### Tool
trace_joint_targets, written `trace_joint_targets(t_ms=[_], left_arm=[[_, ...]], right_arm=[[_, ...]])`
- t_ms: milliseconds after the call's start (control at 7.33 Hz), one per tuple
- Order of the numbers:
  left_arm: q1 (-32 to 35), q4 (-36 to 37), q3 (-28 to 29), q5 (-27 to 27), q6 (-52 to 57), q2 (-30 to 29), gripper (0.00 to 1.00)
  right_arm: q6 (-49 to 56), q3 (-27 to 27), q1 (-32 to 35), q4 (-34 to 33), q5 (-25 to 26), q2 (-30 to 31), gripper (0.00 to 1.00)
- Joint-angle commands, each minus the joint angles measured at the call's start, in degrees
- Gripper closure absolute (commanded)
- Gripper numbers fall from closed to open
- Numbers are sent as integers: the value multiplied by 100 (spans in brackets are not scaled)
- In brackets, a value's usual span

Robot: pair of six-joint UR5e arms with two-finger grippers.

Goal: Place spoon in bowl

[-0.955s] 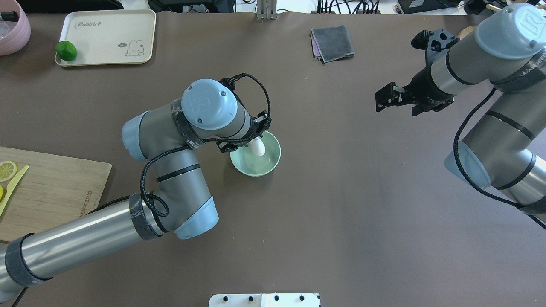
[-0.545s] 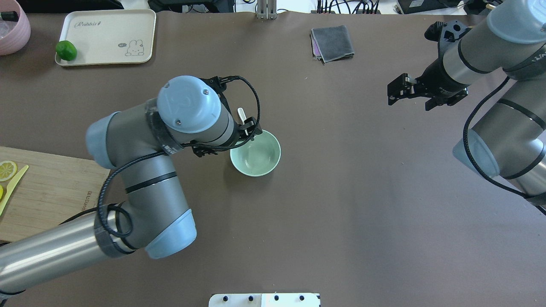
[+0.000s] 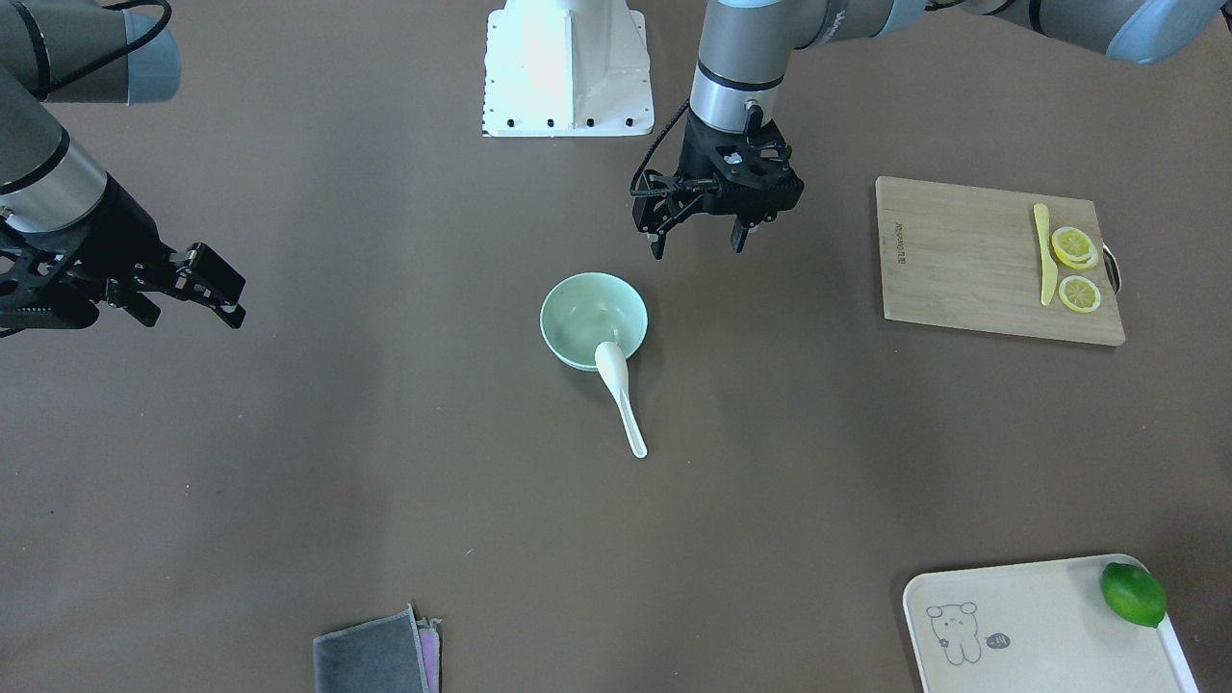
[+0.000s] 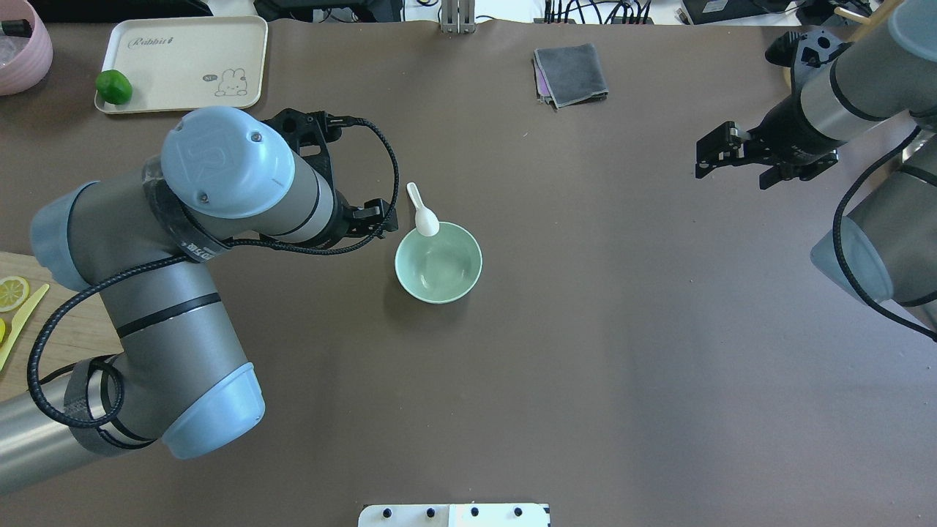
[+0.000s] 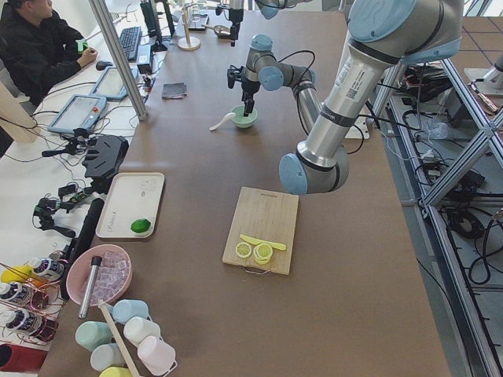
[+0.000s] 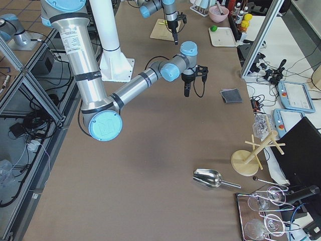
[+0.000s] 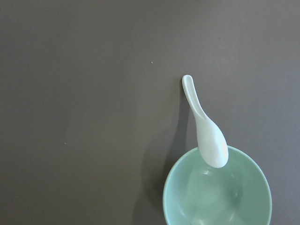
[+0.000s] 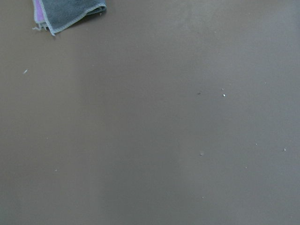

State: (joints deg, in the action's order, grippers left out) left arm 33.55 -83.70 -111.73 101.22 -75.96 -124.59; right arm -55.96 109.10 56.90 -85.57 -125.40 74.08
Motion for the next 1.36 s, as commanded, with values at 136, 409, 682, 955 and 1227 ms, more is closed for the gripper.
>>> trace_joint_targets(t_ms=[136, 409, 682, 955, 1227], left_arm=[[439, 2, -208, 3, 168, 162, 2], [1202, 2, -795, 151, 1568, 1047, 2], [2404, -7, -746, 879, 2684, 1542, 2], [3679, -41, -510, 1548, 5579, 2610, 2], [4726, -146, 166, 1663, 6303, 2913, 2]], right_arm=[[6, 50, 67, -4, -19, 54, 0], [137, 365, 181, -13, -150, 482, 0], [1781, 700, 750, -4, -668, 1665, 0], [4108, 99, 1819, -30, -669, 2268, 0], [5284, -798, 2595, -4, -670, 2313, 0]])
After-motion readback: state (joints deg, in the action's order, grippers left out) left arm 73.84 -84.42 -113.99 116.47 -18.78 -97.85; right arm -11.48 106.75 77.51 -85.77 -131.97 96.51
